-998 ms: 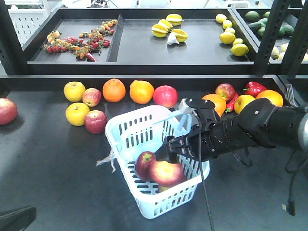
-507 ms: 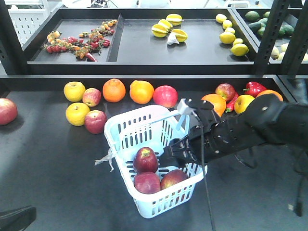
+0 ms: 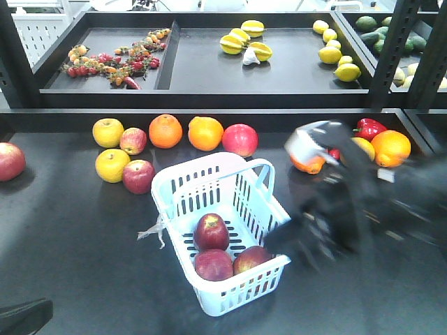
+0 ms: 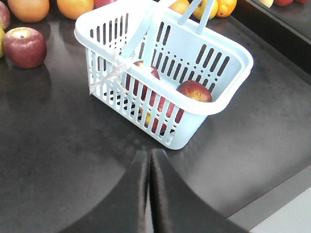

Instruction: Pick three apples into basket with both arms

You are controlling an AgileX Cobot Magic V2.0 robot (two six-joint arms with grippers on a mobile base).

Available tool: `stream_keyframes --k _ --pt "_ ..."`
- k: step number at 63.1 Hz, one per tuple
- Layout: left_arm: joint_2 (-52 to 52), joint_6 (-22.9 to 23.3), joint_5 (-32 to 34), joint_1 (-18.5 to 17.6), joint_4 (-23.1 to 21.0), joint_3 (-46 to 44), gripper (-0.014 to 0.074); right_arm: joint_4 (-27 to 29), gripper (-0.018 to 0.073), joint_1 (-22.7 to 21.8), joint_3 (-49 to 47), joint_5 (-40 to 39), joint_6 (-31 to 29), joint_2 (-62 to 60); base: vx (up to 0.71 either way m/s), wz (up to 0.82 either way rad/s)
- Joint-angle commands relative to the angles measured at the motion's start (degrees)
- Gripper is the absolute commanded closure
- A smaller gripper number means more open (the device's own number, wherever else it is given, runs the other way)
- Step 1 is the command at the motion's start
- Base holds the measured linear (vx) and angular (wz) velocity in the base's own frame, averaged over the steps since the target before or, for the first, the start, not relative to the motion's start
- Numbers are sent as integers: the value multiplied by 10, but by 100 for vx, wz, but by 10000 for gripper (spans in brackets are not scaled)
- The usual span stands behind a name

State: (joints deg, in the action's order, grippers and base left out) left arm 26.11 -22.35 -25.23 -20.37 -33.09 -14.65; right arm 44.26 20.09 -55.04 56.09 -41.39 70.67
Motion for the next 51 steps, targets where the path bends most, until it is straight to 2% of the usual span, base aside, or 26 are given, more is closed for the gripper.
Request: stream_keyframes --k 1,9,20,25,30,40,45,51 --pt "2 2 33 -3 -16 -12 603 -15 564 0 31 1 -14 -93 0 0" --pt "2 2 34 -3 -16 -12 603 -52 564 -1 116 -15 -12 -218 0 0" --pt "2 2 34 -3 -16 -12 603 -88 564 -1 219 -109 1 -398 0 0" --pt "2 2 34 -3 -16 -12 603 -133 564 -1 257 -151 40 -469 0 0" --pt "2 2 34 -3 -16 -12 603 -189 564 -1 284 -179 107 -520 0 0" --pt "2 2 34 -3 -15 -12 603 -321 564 -1 330 -200 234 -554 0 0" --pt "2 2 34 -3 -15 -12 603 -357 564 -1 335 -223 271 -554 0 0" --pt "2 2 34 -3 -15 -12 603 -373 564 -1 335 -237 275 -554 0 0"
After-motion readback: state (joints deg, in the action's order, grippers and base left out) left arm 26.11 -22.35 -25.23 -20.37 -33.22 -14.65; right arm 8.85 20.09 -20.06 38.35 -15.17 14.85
